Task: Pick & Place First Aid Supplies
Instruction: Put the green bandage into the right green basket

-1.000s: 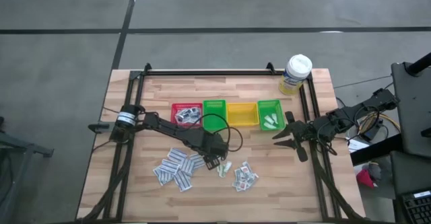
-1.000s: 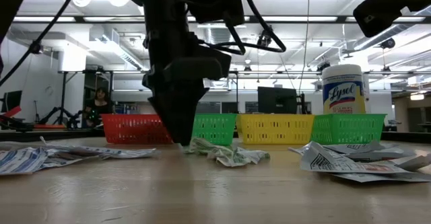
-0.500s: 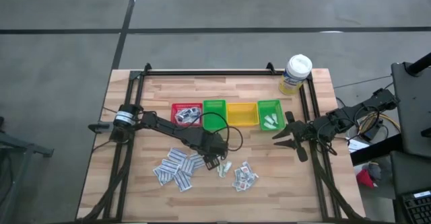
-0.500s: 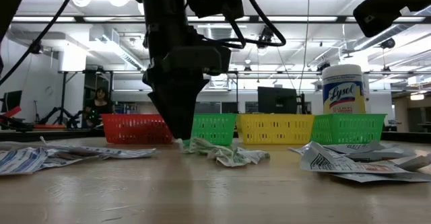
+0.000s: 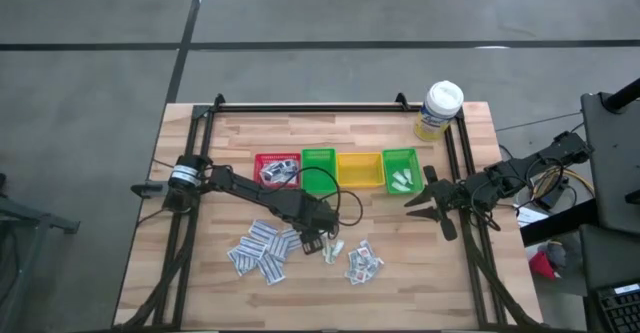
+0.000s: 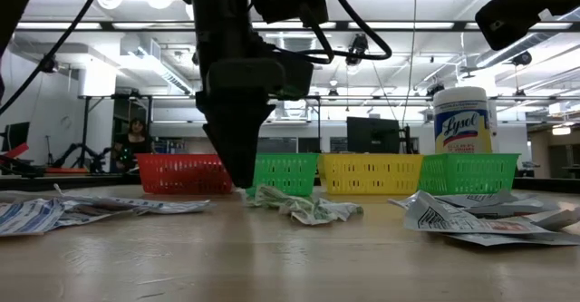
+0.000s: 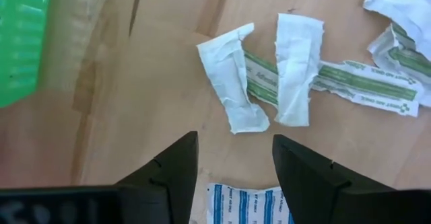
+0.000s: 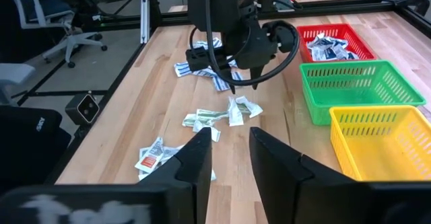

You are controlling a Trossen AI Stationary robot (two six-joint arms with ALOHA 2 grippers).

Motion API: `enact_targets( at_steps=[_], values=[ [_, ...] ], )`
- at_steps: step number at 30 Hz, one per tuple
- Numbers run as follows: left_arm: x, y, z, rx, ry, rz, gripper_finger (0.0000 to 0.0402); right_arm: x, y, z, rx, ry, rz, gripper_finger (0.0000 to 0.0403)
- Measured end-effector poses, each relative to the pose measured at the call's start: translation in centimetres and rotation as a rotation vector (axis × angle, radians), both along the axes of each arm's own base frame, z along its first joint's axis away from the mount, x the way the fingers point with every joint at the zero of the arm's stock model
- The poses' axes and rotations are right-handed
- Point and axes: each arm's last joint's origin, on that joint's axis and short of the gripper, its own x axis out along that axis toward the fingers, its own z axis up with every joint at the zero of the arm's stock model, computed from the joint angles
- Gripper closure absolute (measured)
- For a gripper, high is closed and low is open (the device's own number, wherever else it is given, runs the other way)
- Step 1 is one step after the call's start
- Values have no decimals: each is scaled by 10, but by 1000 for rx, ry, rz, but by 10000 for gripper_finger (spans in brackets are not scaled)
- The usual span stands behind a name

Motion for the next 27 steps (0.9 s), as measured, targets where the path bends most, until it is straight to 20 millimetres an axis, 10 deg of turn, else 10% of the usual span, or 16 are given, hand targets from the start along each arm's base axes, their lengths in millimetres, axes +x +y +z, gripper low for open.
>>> enact_targets(
  at_steps=[14, 27],
  values=[
    [0, 0, 1, -17, 4, -38, 90, 0, 0, 0, 0, 0, 0, 300],
    [0, 1, -5, 84, -2, -127, 82, 0, 0, 0, 11, 2, -4, 301]
  ],
)
